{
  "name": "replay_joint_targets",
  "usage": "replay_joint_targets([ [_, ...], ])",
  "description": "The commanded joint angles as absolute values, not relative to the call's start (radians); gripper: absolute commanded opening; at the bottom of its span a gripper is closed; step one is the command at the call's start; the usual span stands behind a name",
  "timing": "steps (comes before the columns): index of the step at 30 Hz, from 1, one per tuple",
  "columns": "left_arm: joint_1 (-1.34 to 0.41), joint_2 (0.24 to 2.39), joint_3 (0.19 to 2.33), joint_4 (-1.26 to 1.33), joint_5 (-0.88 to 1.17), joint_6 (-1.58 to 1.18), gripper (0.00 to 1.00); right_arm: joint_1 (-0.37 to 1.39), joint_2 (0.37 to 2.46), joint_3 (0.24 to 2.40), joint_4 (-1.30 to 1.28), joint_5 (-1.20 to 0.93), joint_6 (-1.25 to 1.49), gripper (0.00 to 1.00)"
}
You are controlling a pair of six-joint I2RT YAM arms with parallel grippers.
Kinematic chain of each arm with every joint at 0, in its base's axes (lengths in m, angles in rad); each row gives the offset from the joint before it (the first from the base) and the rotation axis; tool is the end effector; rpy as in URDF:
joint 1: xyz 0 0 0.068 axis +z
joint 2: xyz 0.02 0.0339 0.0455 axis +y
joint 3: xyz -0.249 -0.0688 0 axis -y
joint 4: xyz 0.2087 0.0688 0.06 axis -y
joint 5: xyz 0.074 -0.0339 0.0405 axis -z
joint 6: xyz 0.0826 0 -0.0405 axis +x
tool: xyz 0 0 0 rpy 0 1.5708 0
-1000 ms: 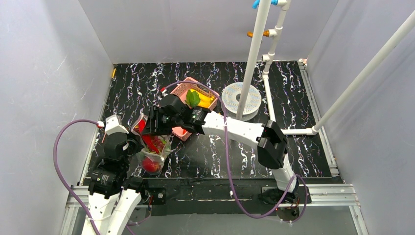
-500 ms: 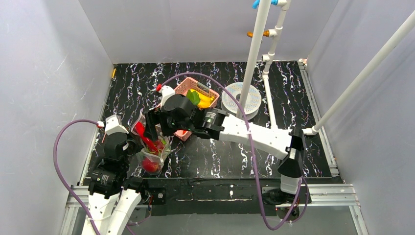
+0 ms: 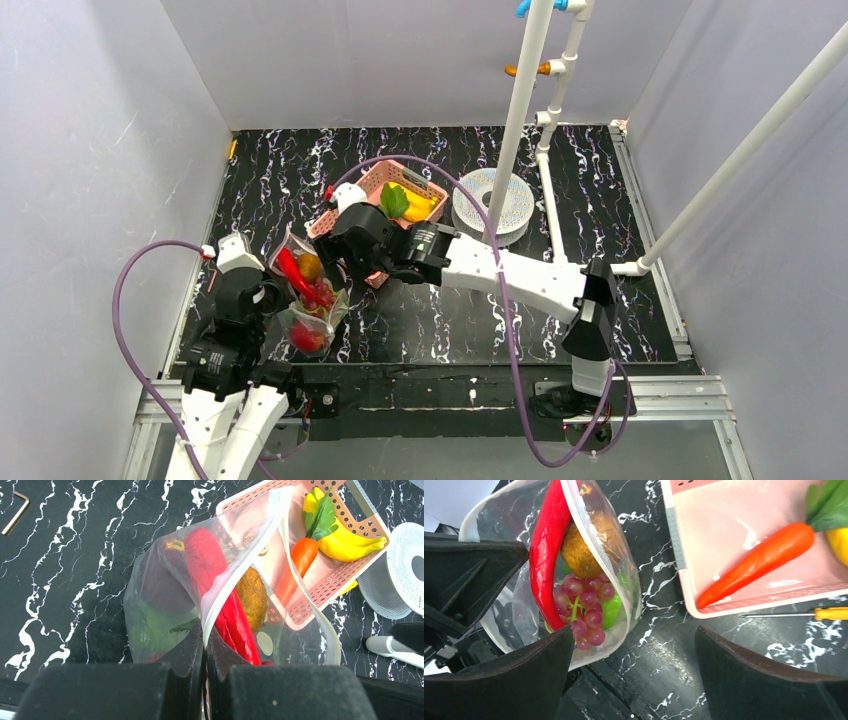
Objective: Place the food in the zip-top bag and seal the zipper
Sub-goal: Adjust the zipper food storage bag at the center of the board.
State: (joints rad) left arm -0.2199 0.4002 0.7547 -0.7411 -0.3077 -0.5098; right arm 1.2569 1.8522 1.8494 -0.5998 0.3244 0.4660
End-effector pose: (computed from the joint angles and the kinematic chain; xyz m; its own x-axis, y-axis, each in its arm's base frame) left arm 0.1099 0.0011 0.2816 -0.2890 -0.4120 -0.8641 -0.2371 0.9054 -0.3523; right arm 0.1558 0.3947 0.3258 -0.5250 -0.2379 -0.8172 -0.6543 0.7268 0.2088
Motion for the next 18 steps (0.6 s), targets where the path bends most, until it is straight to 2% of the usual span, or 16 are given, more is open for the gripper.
replay_joint_targets([
  [1,-0.222,0.409,0.764,-0.753,-0.334,-0.514,0.00,1.257,1.916,1.873,-0.538,0.243,0.488,0.87],
  [4,-0.222,0.407,0.764,-0.755,-0.333,-0.516,0.00,1.256,1.952,1.890,-0.518,0.182,0.490,0.69],
  [6,-0.222,0.406,0.765,-0.758,-0.335,-0.518,0.00,1.257,1.965,1.894,-0.510,0.143,0.493,0.43],
  [11,-0.222,0.407,0.837,-0.851,-0.353,-0.612,0.00,1.258,1.949,1.969,-0.569,0.162,0.394,0.03],
  [18,-0.222,0.467,1.156,-0.897,-0.201,-0.723,0.00,1.261,1.801,2.050,-0.521,0.269,0.148,0.01],
])
